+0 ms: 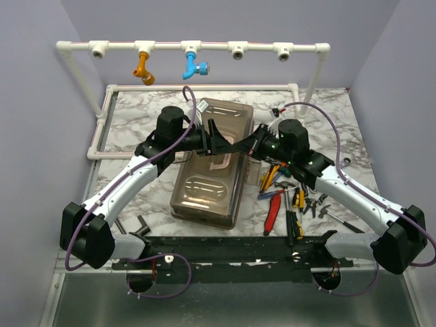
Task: Pack the tool kit
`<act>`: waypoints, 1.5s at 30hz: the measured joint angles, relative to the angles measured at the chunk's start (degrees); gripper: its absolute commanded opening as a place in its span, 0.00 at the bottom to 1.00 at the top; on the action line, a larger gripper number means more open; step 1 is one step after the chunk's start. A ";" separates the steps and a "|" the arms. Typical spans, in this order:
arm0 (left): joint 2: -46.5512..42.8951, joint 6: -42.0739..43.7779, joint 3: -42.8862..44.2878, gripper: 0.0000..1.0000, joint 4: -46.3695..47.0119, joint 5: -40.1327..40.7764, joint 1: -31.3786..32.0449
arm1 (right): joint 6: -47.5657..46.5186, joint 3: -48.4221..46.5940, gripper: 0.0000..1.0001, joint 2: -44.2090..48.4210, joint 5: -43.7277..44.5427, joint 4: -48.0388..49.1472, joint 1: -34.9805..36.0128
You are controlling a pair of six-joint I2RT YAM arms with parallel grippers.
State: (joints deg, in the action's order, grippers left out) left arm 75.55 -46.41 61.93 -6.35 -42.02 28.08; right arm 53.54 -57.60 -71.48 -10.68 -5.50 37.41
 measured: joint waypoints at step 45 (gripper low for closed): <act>-5.73 -2.64 0.31 0.20 -4.98 -6.78 -9.35 | -11.17 3.30 0.76 8.13 25.00 -15.39 1.53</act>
State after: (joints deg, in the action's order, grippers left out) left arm 69.82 -49.06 62.24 -11.33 -48.80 18.72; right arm 42.37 -54.30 -63.35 14.33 -20.88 38.94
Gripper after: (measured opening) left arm 0.312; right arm 0.749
